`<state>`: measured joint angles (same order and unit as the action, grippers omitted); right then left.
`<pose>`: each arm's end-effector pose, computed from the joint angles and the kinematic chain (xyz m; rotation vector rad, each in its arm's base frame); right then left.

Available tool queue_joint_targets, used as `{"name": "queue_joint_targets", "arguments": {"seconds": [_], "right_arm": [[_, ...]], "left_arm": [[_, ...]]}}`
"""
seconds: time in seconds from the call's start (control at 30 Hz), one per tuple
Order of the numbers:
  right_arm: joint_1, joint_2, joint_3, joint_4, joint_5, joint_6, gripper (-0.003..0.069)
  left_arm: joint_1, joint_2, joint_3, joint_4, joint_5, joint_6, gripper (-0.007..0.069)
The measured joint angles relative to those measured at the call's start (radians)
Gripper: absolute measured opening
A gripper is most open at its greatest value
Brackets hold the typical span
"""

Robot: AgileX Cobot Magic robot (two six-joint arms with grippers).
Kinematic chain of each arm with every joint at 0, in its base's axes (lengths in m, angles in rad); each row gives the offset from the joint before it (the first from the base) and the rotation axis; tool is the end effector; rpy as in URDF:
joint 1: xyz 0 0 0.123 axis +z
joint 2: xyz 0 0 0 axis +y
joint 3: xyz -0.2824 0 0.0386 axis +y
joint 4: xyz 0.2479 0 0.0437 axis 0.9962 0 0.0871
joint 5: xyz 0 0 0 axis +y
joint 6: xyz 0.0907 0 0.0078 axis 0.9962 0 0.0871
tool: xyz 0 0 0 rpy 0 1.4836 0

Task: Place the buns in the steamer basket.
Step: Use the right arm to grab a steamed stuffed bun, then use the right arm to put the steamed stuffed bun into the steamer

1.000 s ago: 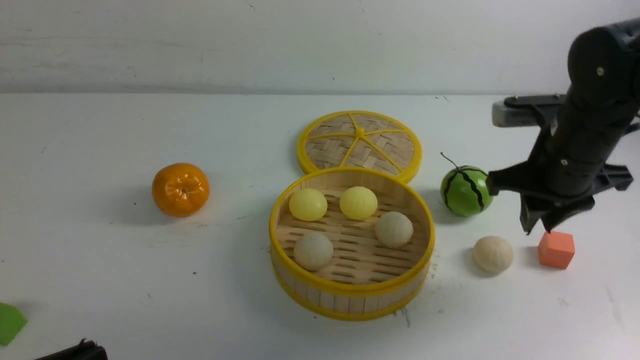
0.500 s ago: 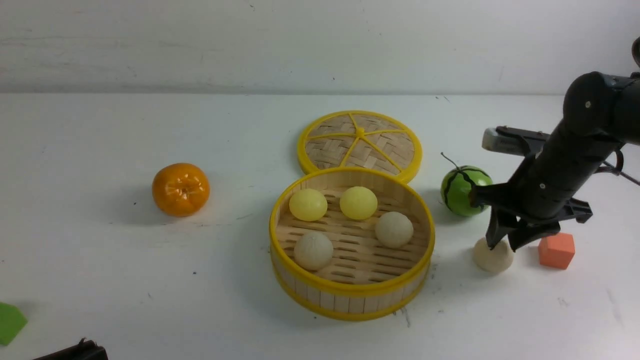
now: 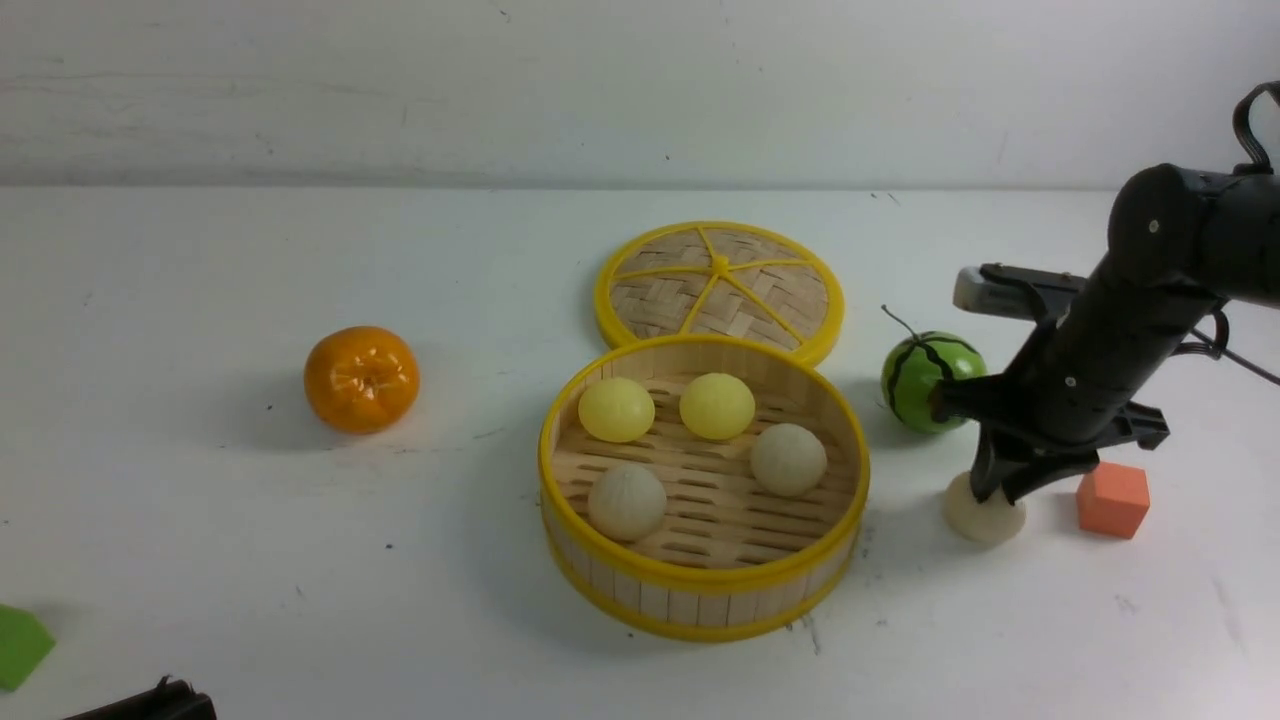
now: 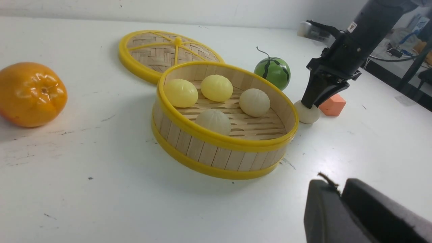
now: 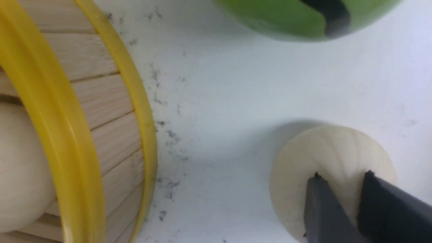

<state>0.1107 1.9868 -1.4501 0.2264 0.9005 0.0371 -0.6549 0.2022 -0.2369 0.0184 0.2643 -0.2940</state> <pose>0.4012 0.0607 0.1893 0.0697 2.9203 0.3057 0.0538 -0.0407 0.2568 0.3280 1.7309 -0.6818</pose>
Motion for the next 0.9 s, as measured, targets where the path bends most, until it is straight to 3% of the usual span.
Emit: {"name": "queue_joint_targets", "arguments": {"seconds": [0.23, 0.43, 0.67, 0.9], "right_arm": [[0.0, -0.016, -0.001, -0.01, 0.034, -0.011, 0.0007], [0.021, -0.126, -0.001, -0.012, 0.081, -0.015, 0.0003], [0.267, -0.209, -0.003, 0.108, 0.047, -0.086, 0.0008], [0.358, -0.11, -0.003, 0.121, -0.11, -0.09, 0.0015]], "left_arm": [[0.0, 0.0, 0.0, 0.0, 0.0, 0.0, 0.0076], [0.0, 0.0, 0.0, 0.0, 0.0, 0.0, 0.0081], [0.0, 0.0, 0.0, 0.0, 0.0, 0.0, 0.0091], [0.0, 0.0, 0.0, 0.0, 0.0, 0.0, 0.0099]]}}
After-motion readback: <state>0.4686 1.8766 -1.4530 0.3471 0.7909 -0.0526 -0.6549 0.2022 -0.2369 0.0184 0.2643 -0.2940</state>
